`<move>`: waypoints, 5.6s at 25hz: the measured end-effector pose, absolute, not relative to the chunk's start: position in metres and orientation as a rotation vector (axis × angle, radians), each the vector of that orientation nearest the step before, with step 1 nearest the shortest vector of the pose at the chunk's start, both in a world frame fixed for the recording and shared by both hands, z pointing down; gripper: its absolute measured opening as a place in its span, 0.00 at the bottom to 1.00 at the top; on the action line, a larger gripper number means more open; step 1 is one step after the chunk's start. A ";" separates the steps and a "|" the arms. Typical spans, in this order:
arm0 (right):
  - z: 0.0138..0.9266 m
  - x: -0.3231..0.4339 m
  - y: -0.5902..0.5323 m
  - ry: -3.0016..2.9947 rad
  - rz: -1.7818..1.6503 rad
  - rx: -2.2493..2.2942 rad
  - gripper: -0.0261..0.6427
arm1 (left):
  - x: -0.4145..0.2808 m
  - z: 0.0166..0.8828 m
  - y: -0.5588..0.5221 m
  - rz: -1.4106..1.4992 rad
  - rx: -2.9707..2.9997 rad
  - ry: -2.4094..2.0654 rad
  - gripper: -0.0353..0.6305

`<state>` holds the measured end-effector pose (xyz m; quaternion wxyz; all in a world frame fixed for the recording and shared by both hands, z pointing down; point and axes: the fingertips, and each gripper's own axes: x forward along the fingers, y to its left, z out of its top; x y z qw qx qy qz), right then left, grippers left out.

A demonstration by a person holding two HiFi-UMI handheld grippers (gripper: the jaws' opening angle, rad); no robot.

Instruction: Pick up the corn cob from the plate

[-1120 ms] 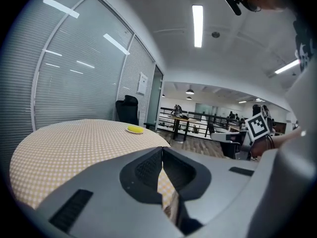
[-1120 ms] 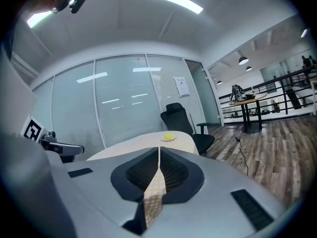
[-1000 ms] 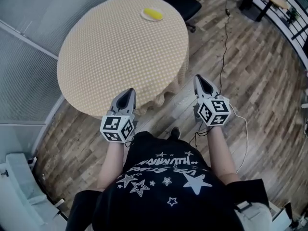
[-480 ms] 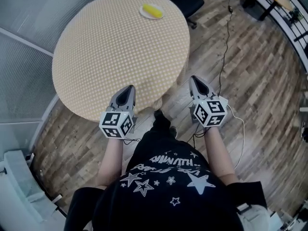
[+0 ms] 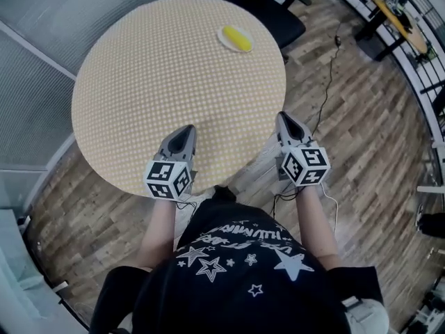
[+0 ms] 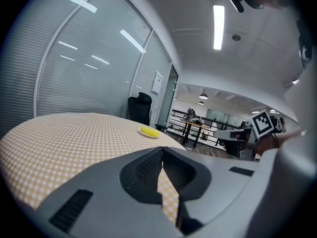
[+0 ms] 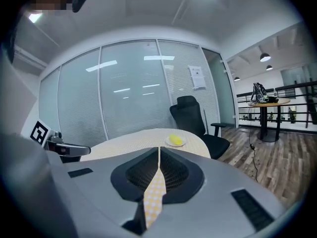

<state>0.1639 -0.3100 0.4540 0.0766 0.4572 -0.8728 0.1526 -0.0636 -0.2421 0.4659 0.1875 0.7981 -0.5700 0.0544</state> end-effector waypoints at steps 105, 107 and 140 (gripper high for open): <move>0.469 -0.037 -0.565 -2.628 0.853 0.246 0.43 | -0.126 0.457 -0.287 -0.005 1.536 -2.255 0.07; 0.461 -0.038 -0.546 -2.642 0.820 0.242 0.43 | -0.128 0.452 -0.275 -0.002 1.557 -2.248 0.07; 0.460 0.037 -0.344 -2.662 0.905 0.418 0.43 | -0.111 0.438 -0.169 0.052 1.865 -2.012 0.07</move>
